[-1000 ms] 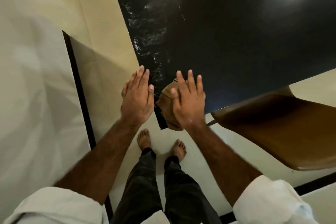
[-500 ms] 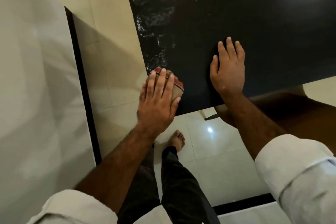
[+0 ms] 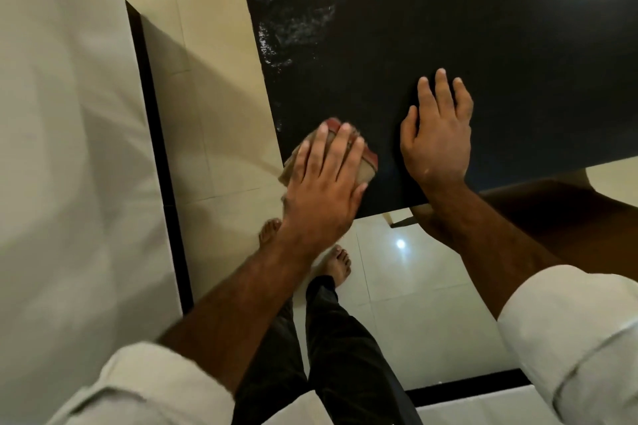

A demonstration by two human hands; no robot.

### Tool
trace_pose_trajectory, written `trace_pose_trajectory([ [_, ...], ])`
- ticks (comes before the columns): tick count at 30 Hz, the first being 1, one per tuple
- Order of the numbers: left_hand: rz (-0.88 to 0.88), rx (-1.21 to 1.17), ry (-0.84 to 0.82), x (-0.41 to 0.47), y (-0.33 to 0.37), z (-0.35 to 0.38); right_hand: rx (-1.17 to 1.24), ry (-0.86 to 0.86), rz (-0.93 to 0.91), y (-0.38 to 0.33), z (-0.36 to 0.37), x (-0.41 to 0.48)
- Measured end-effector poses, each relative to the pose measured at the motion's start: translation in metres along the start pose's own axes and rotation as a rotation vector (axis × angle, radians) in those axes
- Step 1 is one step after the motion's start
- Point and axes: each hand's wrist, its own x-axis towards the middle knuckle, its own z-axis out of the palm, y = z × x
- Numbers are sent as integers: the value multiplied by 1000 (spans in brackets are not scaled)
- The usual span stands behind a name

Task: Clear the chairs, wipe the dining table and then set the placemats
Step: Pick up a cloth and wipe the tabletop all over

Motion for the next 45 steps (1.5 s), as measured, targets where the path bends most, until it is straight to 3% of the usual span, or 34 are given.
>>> trace_pose_trajectory([
  [4, -86, 19, -28, -14, -37, -3, 12, 22, 3, -2, 2, 2],
  [9, -279, -27, 70, 96, -72, -23, 14, 49, -4, 1, 8, 3],
  [13, -179, 30, 91, 158, -46, -28, 26, 44, -9, 3, 9, 4],
  [18, 16, 22, 27, 95, -3, -13, 68, 2, 11, 4, 3, 3],
  [24, -16, 61, -85, -3, -41, -8, 60, -10, 21, 0, 0, 6],
  [32, -239, 24, 58, 181, -118, -50, 61, 0, 28, 1, 2, 7],
  [36, -103, 86, 75, 211, -86, -53, 68, -9, 37, 0, 0, 7],
  [40, 135, 57, -8, 168, -53, -45, 67, -26, 43, -1, -4, 8],
  [45, 229, 58, -50, 120, -107, -43, 59, -27, 70, -9, -5, 14],
])
